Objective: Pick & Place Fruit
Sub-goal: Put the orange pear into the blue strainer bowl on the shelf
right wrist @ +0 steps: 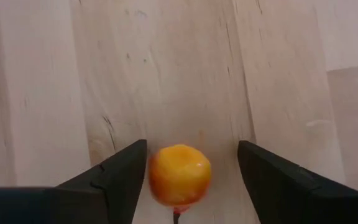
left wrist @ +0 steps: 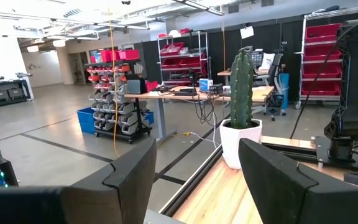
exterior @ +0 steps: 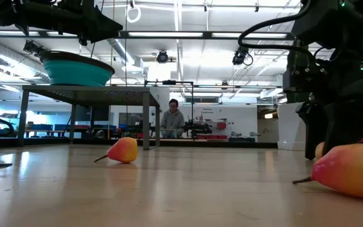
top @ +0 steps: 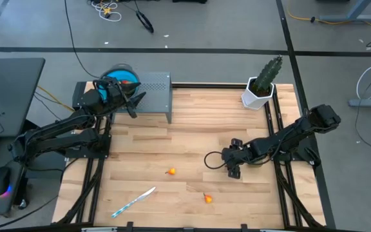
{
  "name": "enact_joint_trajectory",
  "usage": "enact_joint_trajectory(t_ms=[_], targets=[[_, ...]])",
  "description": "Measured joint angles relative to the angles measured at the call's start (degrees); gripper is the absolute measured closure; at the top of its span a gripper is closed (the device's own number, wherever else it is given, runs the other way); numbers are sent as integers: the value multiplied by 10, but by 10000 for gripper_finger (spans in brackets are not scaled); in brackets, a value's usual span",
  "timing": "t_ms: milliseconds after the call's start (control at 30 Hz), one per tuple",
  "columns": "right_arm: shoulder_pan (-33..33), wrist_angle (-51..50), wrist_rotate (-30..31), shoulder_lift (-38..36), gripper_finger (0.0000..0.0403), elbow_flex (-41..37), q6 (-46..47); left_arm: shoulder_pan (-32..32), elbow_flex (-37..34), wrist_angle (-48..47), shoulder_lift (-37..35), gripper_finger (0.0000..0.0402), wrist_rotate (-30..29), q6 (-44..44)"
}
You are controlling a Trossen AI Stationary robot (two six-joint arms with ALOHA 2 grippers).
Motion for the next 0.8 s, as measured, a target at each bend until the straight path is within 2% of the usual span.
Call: enact_joint_trajectory(t_ms=[433,800], targets=[[0,-14,-10,0,178,0,0,0,0,0,0,164,0,0],[0,-15,-13,-6,230,-1,0,0,0,0,0,164,0,0]])
